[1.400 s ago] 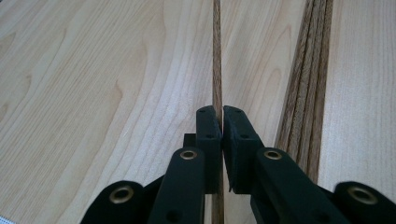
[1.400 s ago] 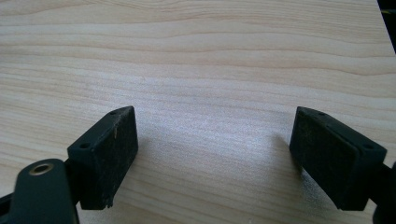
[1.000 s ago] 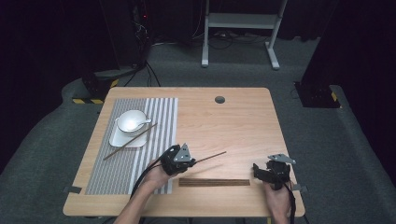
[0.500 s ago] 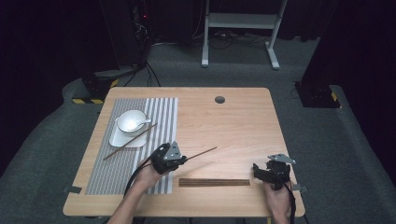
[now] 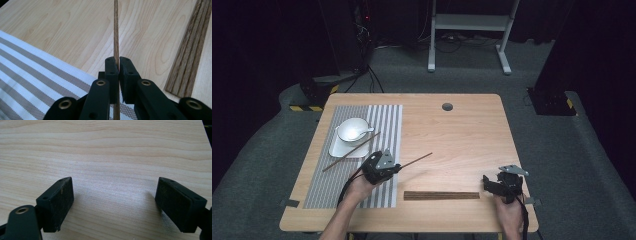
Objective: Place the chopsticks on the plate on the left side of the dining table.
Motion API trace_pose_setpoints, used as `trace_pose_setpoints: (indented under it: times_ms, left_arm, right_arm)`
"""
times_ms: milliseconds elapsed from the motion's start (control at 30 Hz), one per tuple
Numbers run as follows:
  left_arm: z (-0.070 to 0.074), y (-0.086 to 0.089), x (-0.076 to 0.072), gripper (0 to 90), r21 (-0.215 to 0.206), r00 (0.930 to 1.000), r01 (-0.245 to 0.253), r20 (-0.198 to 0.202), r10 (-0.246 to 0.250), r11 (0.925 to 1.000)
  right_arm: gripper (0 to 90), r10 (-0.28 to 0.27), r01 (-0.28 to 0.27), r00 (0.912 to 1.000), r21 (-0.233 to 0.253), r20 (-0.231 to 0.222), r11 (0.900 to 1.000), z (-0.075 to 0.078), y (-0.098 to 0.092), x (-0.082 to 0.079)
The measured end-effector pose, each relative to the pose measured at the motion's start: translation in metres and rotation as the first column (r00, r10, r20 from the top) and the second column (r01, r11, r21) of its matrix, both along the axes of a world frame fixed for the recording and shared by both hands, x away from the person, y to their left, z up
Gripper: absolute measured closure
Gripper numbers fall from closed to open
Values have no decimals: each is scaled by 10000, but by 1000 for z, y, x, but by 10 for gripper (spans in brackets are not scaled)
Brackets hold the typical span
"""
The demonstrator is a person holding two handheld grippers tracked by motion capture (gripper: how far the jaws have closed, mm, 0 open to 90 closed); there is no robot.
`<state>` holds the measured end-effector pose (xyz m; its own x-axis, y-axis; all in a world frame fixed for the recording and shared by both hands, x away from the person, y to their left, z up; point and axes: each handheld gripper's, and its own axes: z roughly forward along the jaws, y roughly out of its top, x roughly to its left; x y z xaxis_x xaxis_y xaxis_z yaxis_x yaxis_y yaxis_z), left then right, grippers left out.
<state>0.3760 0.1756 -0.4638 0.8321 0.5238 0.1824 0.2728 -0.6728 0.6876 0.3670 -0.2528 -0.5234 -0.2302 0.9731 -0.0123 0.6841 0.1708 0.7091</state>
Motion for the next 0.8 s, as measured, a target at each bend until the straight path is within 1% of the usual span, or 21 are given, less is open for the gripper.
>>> trace_pose_setpoints:
  times_ms: [433, 633, 800]
  left_arm:
    - [2, 21, 0, 851, 98, 9986, -521, 83, 520, 9986]
    - [3, 32, 0, 851, 232, 9965, -827, 155, 823, 9963]
    - [2, 40, 0, 851, 314, 9945, -1038, 133, 1034, 9941]
  right_arm:
    - [148, -1, 1, 10000, 2, -3, 10000, 0, 0, 0]
    - [148, 1, -1, 10000, 0, 1, 10000, 0, 0, 0]
    - [148, 12, -12, 10000, -8, 13, 10000, 0, 0, 0]
